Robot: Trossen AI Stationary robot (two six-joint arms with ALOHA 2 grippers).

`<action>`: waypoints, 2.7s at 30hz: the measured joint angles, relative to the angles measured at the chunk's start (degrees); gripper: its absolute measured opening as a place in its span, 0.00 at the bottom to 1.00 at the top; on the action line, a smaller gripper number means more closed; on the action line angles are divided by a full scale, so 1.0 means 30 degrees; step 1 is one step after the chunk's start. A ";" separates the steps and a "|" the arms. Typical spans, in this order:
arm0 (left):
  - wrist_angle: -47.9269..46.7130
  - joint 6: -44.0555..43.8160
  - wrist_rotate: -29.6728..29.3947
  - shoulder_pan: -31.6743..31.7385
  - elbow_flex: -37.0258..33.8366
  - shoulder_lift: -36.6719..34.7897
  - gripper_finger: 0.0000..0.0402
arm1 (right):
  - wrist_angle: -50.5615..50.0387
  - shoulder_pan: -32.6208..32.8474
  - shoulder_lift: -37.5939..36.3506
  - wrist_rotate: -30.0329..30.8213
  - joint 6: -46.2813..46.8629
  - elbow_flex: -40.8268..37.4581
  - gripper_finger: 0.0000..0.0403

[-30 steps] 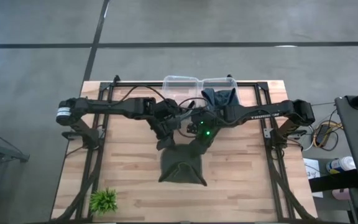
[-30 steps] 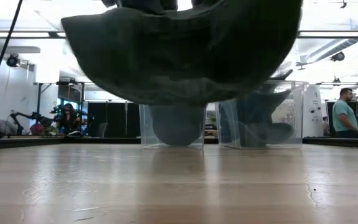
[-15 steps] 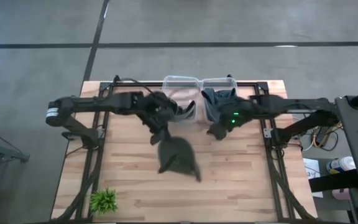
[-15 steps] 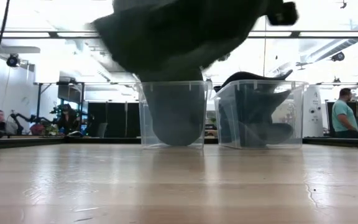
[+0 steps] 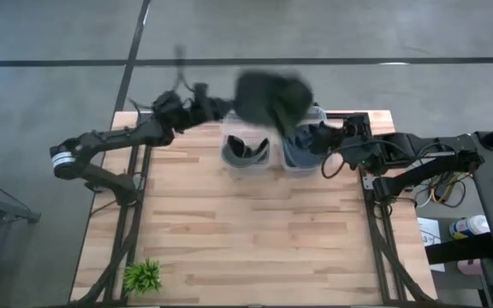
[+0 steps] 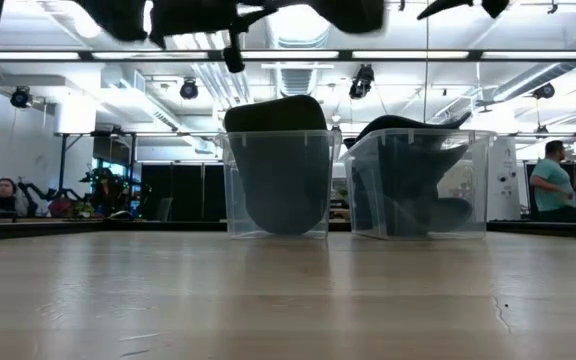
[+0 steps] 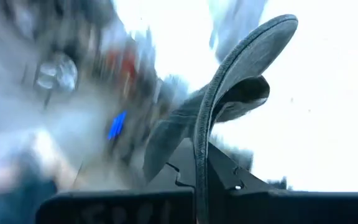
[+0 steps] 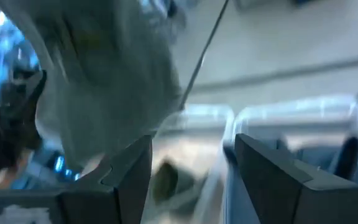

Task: Pick & Place hat
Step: Put the gray cap into the left transparent bin

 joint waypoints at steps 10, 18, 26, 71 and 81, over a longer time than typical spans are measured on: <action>0.8265 -0.4403 -0.9260 0.0987 -0.3503 0.1697 0.02 | 0.8363 -0.1568 0.2168 0.1919 -0.1149 -0.0859 0.56; 1.0214 -0.5765 -0.9965 0.0873 -0.2668 0.3031 0.02 | 1.5627 -0.4781 0.6269 -0.4187 -0.0162 -0.1047 0.56; 0.9337 -0.7205 -0.9873 0.0785 -0.3191 0.3270 0.02 | 1.7465 -0.7210 0.8388 -0.9695 -0.0136 0.0182 0.56; 0.8988 -0.4808 -0.1825 0.0922 -0.4410 0.3675 0.32 | 1.3716 -1.0889 1.1633 -1.4415 0.0301 0.4411 0.04; 0.8510 -0.1707 0.4030 0.0968 -0.8041 -0.0597 0.45 | 0.8413 -1.2336 1.1213 -2.6336 0.1800 0.4411 0.04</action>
